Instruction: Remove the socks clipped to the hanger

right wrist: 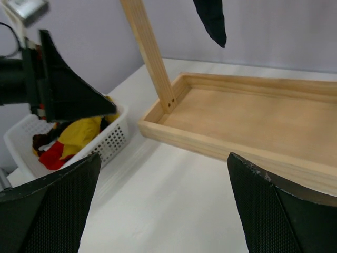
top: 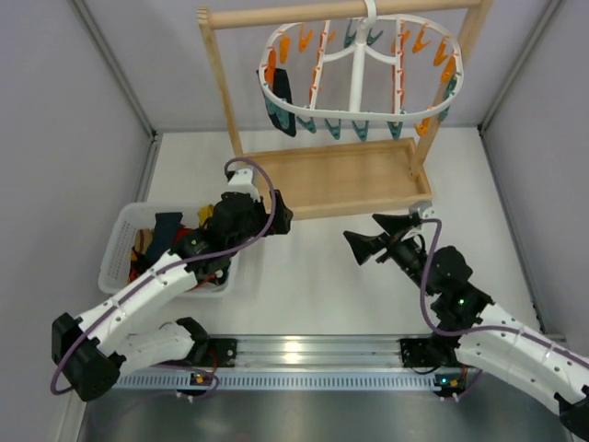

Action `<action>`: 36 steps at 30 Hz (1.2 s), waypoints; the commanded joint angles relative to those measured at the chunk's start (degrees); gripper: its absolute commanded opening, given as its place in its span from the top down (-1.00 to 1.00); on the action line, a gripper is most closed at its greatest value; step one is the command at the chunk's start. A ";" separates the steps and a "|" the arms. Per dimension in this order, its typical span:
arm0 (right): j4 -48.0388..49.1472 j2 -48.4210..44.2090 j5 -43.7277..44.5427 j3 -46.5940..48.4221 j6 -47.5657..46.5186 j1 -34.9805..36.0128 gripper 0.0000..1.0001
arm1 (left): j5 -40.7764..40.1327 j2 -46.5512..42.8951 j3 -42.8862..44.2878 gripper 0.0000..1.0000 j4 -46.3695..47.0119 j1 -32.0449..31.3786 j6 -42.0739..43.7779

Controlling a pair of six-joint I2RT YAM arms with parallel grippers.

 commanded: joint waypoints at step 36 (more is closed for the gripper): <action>31.75 108.30 -15.58 81.33 0.49 -16.13 -0.91 | -11.45 -29.75 -1.50 -0.98 -23.06 0.14 10.83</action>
